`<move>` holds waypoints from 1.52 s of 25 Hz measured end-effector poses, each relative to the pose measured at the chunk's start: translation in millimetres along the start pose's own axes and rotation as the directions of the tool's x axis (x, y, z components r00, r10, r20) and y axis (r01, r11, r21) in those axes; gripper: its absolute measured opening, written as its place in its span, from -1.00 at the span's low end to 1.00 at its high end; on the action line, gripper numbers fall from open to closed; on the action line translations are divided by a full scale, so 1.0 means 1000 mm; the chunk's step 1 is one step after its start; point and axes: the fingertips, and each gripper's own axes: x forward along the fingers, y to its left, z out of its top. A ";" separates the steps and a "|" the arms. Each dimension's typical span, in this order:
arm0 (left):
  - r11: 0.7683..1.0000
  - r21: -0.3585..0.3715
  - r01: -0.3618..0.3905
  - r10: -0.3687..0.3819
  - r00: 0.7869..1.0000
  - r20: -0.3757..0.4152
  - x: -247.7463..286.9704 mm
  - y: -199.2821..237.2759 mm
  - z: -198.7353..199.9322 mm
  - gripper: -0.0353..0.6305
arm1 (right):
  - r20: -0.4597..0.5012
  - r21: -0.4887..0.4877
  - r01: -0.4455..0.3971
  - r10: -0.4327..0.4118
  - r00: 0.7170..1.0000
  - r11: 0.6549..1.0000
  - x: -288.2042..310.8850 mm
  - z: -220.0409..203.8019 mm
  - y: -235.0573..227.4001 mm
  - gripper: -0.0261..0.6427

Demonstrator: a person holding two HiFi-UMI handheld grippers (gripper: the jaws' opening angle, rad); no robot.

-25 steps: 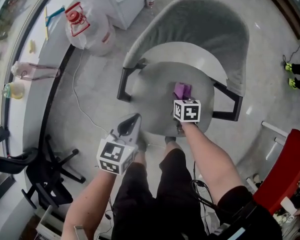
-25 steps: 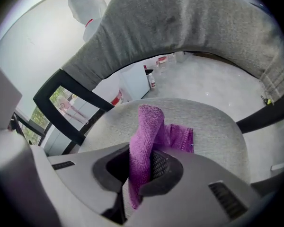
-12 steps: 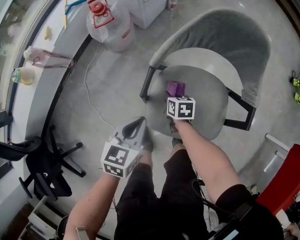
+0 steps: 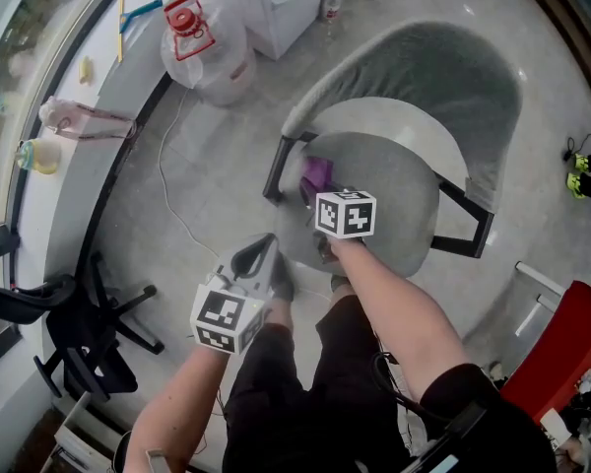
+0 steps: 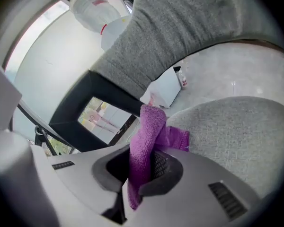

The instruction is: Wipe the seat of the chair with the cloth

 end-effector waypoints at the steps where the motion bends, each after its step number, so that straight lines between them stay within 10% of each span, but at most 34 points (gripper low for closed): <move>1: 1.000 0.002 0.006 -0.006 1.000 0.000 0.003 -0.004 0.003 -0.90 | 0.019 0.006 -0.002 0.002 1.000 1.000 -0.008 0.006 -0.001 -0.81; 10: 0.995 0.023 0.095 -0.096 0.995 0.032 0.055 -0.061 0.050 -0.90 | 0.154 0.046 0.167 -0.173 0.973 0.985 -0.107 0.050 -0.105 -0.81; 22: 0.992 0.057 0.113 -0.113 0.994 0.007 0.092 -0.087 0.053 -0.90 | 0.163 0.027 0.575 -0.571 0.805 0.818 -0.199 0.068 -0.251 -0.81; 34: 0.998 0.005 0.065 -0.065 0.998 0.020 0.095 -0.063 0.039 -0.90 | -0.016 -0.149 0.698 -0.708 0.706 0.700 -0.158 0.044 -0.288 -0.81; 38: 0.999 -0.004 0.036 -0.036 0.999 0.028 0.089 -0.048 0.028 -0.90 | -0.013 -0.226 0.657 -0.677 0.736 0.719 -0.131 0.052 -0.271 -0.81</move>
